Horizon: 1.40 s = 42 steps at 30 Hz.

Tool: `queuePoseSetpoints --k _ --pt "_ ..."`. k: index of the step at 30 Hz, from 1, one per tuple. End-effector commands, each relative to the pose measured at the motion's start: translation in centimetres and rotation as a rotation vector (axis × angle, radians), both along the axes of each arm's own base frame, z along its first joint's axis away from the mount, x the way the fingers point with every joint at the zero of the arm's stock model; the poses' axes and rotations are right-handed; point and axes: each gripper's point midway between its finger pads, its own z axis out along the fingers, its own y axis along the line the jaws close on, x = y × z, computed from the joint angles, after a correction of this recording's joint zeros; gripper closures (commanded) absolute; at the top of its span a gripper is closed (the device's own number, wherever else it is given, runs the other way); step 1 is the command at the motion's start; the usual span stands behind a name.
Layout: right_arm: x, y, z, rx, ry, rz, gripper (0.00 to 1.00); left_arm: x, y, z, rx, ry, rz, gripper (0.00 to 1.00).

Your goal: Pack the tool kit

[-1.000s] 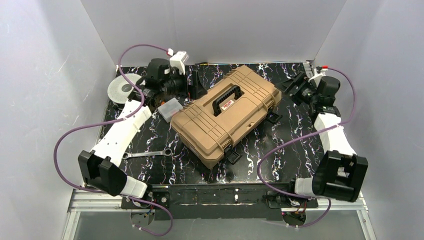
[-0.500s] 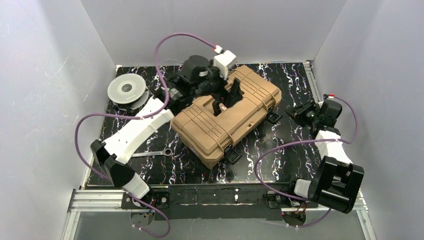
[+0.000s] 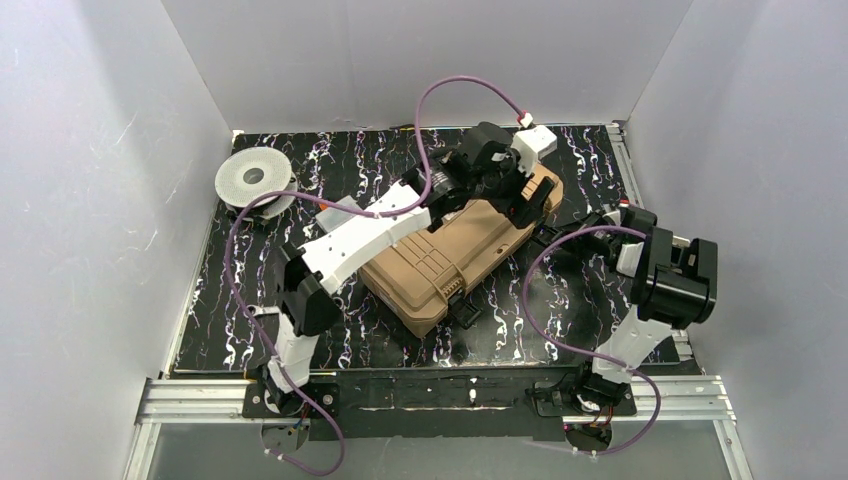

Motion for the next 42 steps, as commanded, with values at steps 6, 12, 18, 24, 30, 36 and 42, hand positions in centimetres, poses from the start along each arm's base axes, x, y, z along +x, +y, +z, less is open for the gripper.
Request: queuePoseSetpoints --k 6,12,18,24,30,36,42 --pt "1.7 3.8 5.4 0.155 -0.267 0.25 0.99 0.1 -2.4 -2.0 -0.011 0.114 -0.034 0.12" --pt "0.1 4.6 6.8 0.266 -0.303 0.297 0.99 0.6 -2.9 -4.4 -0.032 0.255 -0.023 0.12" --pt "-1.5 6.2 7.3 0.306 -0.304 0.366 0.99 2.5 -1.5 -5.9 -0.027 0.322 0.043 0.11" --pt "-3.3 6.6 6.2 0.315 -0.236 0.365 0.99 3.2 -1.1 -7.0 0.004 0.296 0.063 0.11" --pt "-2.3 4.6 1.4 0.13 -0.071 0.196 0.99 3.6 -0.6 -6.3 0.012 0.25 0.073 0.11" --pt "-1.6 4.2 1.2 0.013 -0.042 0.179 0.99 4.1 0.2 -6.2 0.038 0.221 0.089 0.11" --pt "-2.4 6.7 1.8 0.086 -0.109 0.297 0.99 4.6 0.6 -6.8 0.046 0.243 0.105 0.1"
